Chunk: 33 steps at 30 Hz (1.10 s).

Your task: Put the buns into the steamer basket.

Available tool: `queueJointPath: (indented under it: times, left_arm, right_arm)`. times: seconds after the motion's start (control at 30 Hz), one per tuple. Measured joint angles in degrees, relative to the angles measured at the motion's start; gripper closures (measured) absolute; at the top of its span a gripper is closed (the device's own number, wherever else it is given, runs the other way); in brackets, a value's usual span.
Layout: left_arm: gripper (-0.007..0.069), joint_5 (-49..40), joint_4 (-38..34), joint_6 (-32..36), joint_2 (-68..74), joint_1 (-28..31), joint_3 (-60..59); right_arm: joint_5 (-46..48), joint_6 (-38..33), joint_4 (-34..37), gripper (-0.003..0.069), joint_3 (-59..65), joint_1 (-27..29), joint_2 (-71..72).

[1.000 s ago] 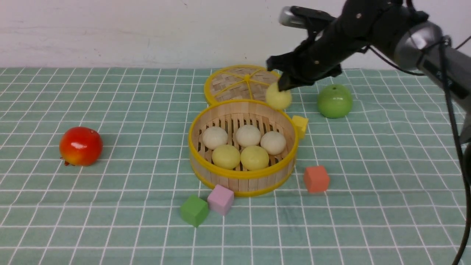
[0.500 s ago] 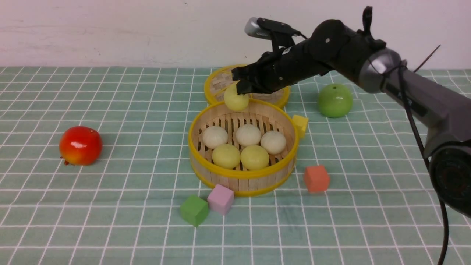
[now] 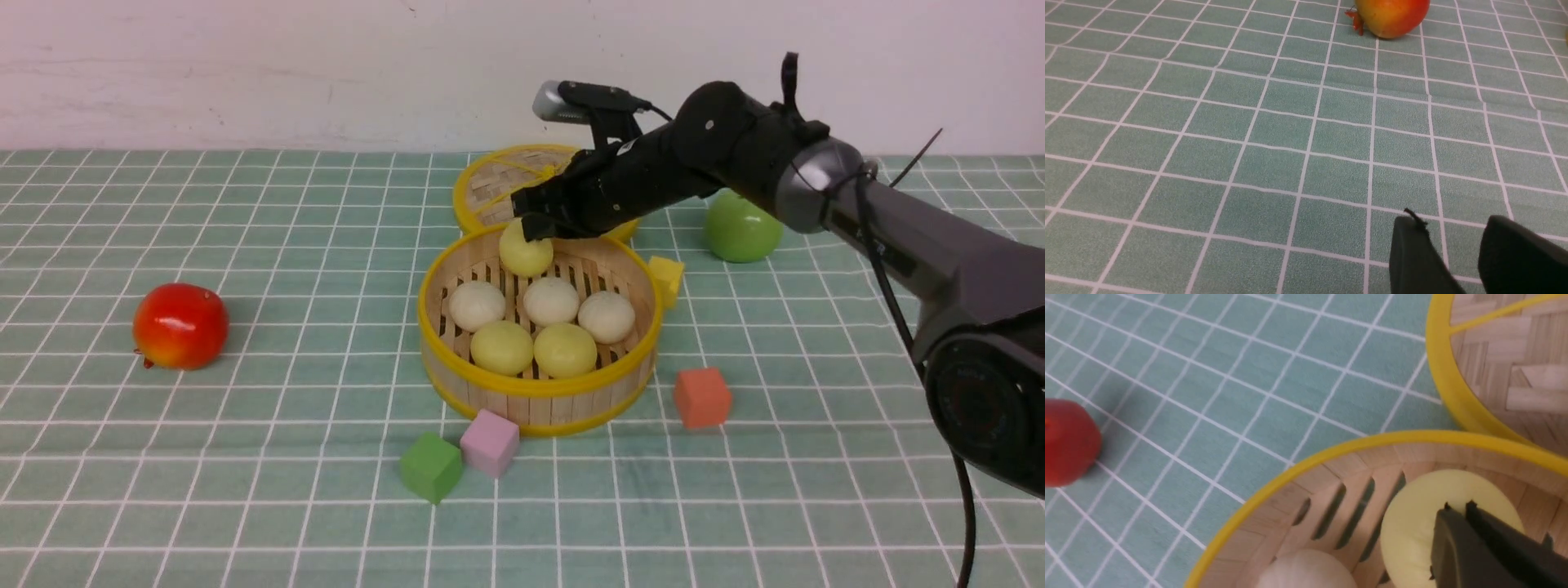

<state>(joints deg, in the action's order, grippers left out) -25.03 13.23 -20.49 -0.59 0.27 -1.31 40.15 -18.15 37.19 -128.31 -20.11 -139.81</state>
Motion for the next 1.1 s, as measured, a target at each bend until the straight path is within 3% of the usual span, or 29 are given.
queueJointPath:
  times: [0.33,0.6,0.7,0.8,1.0,1.07,1.1]
  left_arm:
    - [0.0386,0.0,0.0,0.0,0.0,0.0,0.0]
    - [0.0386,0.0,0.0,0.0,0.0,0.0,0.0]
    - [0.0386,0.0,0.0,0.0,0.0,0.0,0.0]
    - [0.0386,0.0,0.0,0.0,0.0,0.0,0.0]
    - [0.0386,0.0,0.0,0.0,0.0,0.0,0.0]
    - [0.0386,0.0,0.0,0.0,0.0,0.0,0.0]
    - [0.0386,0.0,0.0,0.0,0.0,0.0,0.0]
  right_arm:
    - [-0.4,0.0,-0.5,0.0636,0.0,0.0,-0.7]
    - [0.7,0.0,-2.8,0.0433,0.0,0.5,-0.3]
    - [3.3,0.0,-5.4,0.0307,0.0,1.0,2.6]
    - [6.1,0.1,-8.6,0.0263,0.0,1.2,6.0]
    - [18.0,4.2,-19.1,0.0279,0.0,1.8,17.4]
    - [21.5,6.9,-23.0,0.0314,0.0,2.1,20.8]
    - [26.1,11.3,-28.8,0.0389,0.0,2.2,24.9]
